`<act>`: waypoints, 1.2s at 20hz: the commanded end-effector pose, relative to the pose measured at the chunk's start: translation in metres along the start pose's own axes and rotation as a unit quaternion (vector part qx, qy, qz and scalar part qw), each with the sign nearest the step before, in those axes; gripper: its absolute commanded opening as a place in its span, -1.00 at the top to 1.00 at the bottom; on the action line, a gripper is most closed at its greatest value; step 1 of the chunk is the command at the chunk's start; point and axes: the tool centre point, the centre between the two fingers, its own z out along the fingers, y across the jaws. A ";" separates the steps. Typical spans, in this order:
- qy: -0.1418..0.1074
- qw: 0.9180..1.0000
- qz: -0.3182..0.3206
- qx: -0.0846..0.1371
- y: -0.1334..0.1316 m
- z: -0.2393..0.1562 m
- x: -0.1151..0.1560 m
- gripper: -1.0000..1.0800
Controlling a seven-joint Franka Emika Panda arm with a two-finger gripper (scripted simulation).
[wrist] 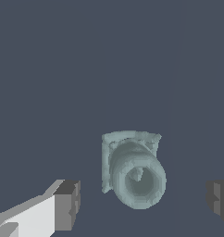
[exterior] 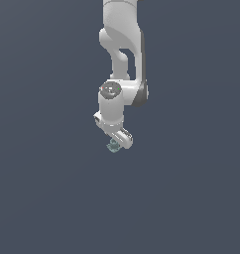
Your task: Pick up the object and move it to a goal position.
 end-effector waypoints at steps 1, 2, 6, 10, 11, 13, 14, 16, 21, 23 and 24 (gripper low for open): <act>0.000 1.000 0.000 0.000 0.000 0.011 -0.001 -0.92; 0.000 1.000 0.001 0.000 0.001 0.016 -0.001 -0.92; 0.000 1.000 0.002 0.000 0.001 0.033 -0.001 -0.92; 0.000 1.000 0.002 0.000 0.000 0.040 0.000 -0.92; 0.000 1.000 0.002 0.000 0.000 0.040 0.000 -0.92; 0.000 1.000 0.002 0.000 0.000 0.040 0.000 1.00; 0.000 1.000 0.002 0.000 0.000 0.040 0.000 1.00; 0.000 1.000 0.002 0.000 0.000 0.040 0.000 1.00; 0.000 1.000 0.002 0.000 0.000 0.040 0.000 1.00; 0.000 1.000 0.001 0.000 0.000 0.039 -0.001 1.00; 0.000 1.000 0.001 0.000 0.000 0.039 0.000 1.00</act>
